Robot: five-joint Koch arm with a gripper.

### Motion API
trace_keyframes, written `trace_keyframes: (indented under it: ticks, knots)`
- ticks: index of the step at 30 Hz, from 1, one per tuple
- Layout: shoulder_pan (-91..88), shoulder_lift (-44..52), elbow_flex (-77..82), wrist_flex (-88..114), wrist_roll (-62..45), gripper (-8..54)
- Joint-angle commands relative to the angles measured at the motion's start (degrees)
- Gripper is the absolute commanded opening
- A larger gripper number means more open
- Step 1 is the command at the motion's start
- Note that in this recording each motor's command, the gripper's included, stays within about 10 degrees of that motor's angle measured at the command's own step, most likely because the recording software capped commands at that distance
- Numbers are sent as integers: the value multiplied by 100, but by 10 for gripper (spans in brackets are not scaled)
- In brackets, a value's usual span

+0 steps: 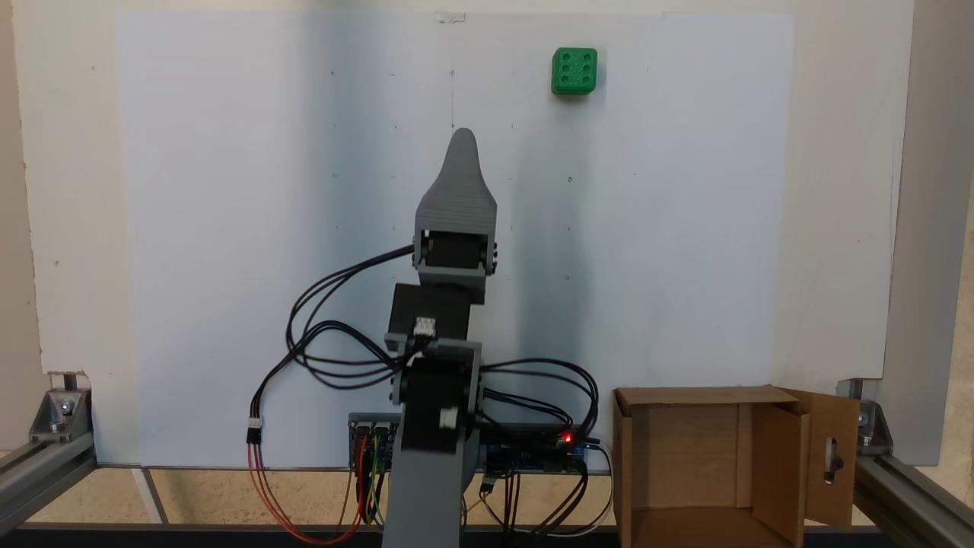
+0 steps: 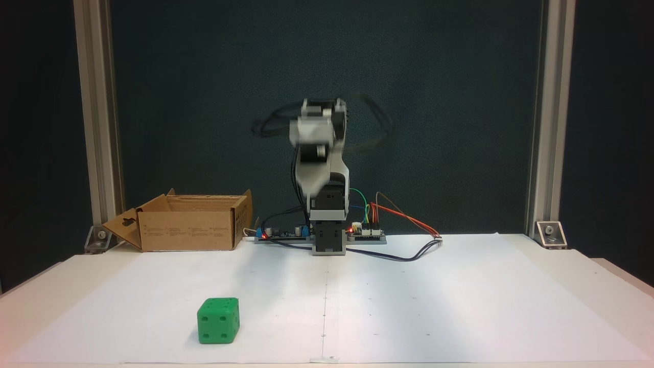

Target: Grasp a green dice and put it in the bin.

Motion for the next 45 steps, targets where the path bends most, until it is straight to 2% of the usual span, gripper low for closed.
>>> trace_keyframes:
  ticks: [1,16,24,29,38,45]
  knots:
    - [35,88,-912,921,264,438]
    - [835,-2839,-4746,6317,343,432]
    - [1310,-4157,-6161,6847,246,433]
    - [1547,-4922,-6917,6926,-404,433]
    - [1512,-5704,-7269,6926,-1978,450]
    - [1521,-6187,-8086,7049,-2136,450]
